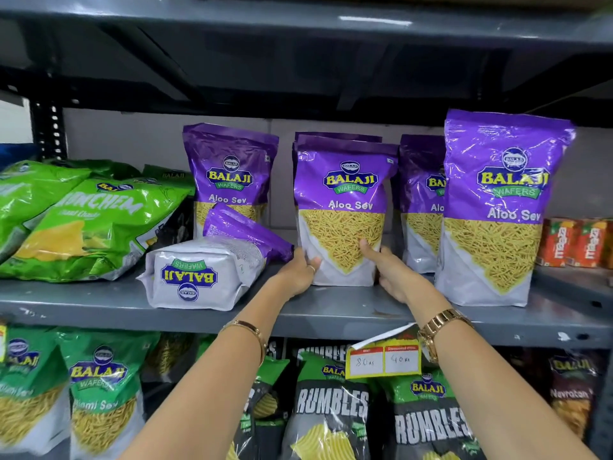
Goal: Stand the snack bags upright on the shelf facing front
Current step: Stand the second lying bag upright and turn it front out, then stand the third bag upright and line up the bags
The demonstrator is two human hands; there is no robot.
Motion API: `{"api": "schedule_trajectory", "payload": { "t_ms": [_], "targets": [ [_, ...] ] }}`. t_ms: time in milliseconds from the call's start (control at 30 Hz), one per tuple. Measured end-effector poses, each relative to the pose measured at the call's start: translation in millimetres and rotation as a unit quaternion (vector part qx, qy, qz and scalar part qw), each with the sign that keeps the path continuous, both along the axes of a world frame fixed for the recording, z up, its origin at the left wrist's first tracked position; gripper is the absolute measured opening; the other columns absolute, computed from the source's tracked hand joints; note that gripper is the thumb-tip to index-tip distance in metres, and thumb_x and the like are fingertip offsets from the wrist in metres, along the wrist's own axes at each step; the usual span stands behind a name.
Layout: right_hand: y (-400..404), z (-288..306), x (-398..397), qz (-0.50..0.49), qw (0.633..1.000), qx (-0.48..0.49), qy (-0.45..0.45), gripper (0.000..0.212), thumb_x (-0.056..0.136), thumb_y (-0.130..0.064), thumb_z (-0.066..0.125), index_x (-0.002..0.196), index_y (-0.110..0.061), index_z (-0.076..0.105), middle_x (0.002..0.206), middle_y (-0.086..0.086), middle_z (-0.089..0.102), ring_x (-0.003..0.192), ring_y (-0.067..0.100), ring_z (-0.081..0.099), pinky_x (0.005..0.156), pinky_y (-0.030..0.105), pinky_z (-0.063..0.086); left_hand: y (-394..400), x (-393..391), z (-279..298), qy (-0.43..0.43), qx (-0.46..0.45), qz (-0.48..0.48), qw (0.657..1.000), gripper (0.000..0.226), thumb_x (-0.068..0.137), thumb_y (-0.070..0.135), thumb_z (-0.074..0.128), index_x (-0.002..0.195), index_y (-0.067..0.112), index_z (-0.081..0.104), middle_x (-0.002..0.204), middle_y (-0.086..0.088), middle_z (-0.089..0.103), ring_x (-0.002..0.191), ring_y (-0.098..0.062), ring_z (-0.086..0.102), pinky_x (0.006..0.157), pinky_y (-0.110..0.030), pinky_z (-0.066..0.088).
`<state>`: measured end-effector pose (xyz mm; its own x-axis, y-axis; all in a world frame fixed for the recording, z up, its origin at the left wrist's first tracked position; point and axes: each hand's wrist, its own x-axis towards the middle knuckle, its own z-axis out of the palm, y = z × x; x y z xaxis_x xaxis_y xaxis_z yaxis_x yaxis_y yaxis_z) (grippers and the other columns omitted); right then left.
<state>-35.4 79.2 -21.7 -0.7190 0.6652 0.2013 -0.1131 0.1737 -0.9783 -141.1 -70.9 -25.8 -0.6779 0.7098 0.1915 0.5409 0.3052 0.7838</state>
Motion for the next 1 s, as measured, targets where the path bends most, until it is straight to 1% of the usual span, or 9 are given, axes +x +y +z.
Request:
{"api": "schedule_trajectory", "payload": {
  "t_ms": [133, 333, 433, 533, 600, 667, 733, 800, 1000],
  "targets": [
    [-5.1, -2.4, 16.7, 0.000, 1.000, 0.008, 0.017, 0.072, 0.083, -0.049, 0.054, 0.139, -0.011, 0.028, 0.146, 0.001, 0.040, 0.136, 0.021, 0.034, 0.108, 0.036, 0.024, -13.0, 8.6, -0.3, 0.012, -0.009, -0.017, 1.000, 0.061, 0.097, 0.039, 0.033, 0.147, 0.011, 0.012, 0.153, -0.014, 0.029, 0.138, -0.031, 0.032, 0.112, -0.039, 0.026],
    [-16.3, -5.3, 36.7, 0.013, 0.999, 0.041, 0.012, 0.103, 0.066, -0.064, 0.057, 0.146, -0.011, 0.019, 0.154, 0.004, 0.031, 0.140, 0.022, 0.028, 0.116, 0.040, 0.019, -26.3, 22.6, -3.3, 0.020, -0.007, -0.034, 0.999, 0.065, 0.097, 0.039, 0.033, 0.149, 0.011, 0.004, 0.154, -0.015, 0.027, 0.139, -0.032, 0.030, 0.112, -0.038, 0.024],
    [-19.6, -5.7, 41.1, 0.002, 0.999, 0.046, 0.001, 0.097, 0.070, -0.062, 0.056, 0.145, -0.012, 0.021, 0.152, 0.004, 0.033, 0.140, 0.023, 0.029, 0.111, 0.039, 0.022, -31.8, 26.7, -3.7, 0.023, -0.005, -0.037, 0.999, 0.063, 0.098, 0.038, 0.033, 0.147, 0.008, 0.009, 0.152, -0.017, 0.030, 0.138, -0.032, 0.032, 0.111, -0.038, 0.026],
    [-32.9, -5.9, 43.5, -0.071, 0.992, 0.105, 0.022, 0.067, 0.083, -0.048, 0.056, 0.137, -0.013, 0.038, 0.141, 0.007, 0.049, 0.131, 0.024, 0.042, 0.101, 0.034, 0.032, -38.7, 34.5, 0.7, 0.029, 0.006, -0.041, 0.999, 0.059, 0.098, 0.036, 0.035, 0.145, 0.006, 0.016, 0.150, -0.017, 0.033, 0.137, -0.030, 0.034, 0.108, -0.035, 0.029],
    [-47.4, -7.3, 45.8, -0.187, 0.960, 0.196, 0.072, 0.051, 0.086, -0.037, 0.057, 0.130, -0.015, 0.046, 0.132, 0.007, 0.057, 0.122, 0.024, 0.051, 0.099, 0.034, 0.038, -44.3, 37.2, 11.4, 0.080, 0.025, -0.026, 0.996, 0.051, 0.097, 0.033, 0.041, 0.134, 0.000, 0.032, 0.140, -0.020, 0.043, 0.129, -0.032, 0.041, 0.099, -0.035, 0.035],
    [-68.5, -5.9, 47.7, -0.286, 0.899, 0.312, 0.115, 0.044, 0.086, -0.026, 0.055, 0.127, -0.011, 0.048, 0.128, 0.010, 0.057, 0.118, 0.026, 0.052, 0.097, 0.033, 0.038, -51.5, 34.8, 30.0, 0.157, 0.041, -0.005, 0.987, 0.040, 0.094, 0.025, 0.048, 0.122, -0.004, 0.043, 0.128, -0.025, 0.052, 0.121, -0.037, 0.048, 0.098, -0.040, 0.040],
    [-91.3, 0.1, 44.0, -0.312, 0.830, 0.442, 0.136, 0.037, 0.084, -0.013, 0.052, 0.119, -0.003, 0.053, 0.119, 0.018, 0.059, 0.110, 0.033, 0.052, 0.094, 0.035, 0.038, -61.8, 29.5, 51.5, 0.199, 0.033, 0.012, 0.979, 0.039, 0.092, 0.015, 0.051, 0.125, -0.005, 0.044, 0.130, -0.028, 0.052, 0.123, -0.039, 0.048, 0.101, -0.042, 0.042],
    [-112.2, 8.3, 34.5, -0.283, 0.804, 0.504, 0.144, 0.031, 0.081, -0.005, 0.051, 0.110, 0.002, 0.058, 0.110, 0.021, 0.060, 0.102, 0.036, 0.054, 0.091, 0.037, 0.039, -73.7, 20.7, 70.1, 0.232, -0.004, 0.045, 0.972, 0.047, 0.090, 0.011, 0.051, 0.133, -0.004, 0.038, 0.135, -0.028, 0.049, 0.126, -0.038, 0.046, 0.103, -0.040, 0.041],
    [-158.5, 8.6, -14.0, -0.165, 0.906, 0.377, 0.098, 0.030, 0.084, -0.016, 0.057, 0.111, -0.005, 0.056, 0.103, 0.010, 0.063, 0.085, 0.025, 0.058, 0.079, 0.032, 0.044, -120.1, -16.4, 91.6, 0.249, -0.065, 0.138, 0.956, 0.052, 0.086, 0.017, 0.057, 0.132, -0.001, 0.042, 0.137, -0.022, 0.049, 0.126, -0.035, 0.046, 0.101, -0.038, 0.040]
  ]
}}
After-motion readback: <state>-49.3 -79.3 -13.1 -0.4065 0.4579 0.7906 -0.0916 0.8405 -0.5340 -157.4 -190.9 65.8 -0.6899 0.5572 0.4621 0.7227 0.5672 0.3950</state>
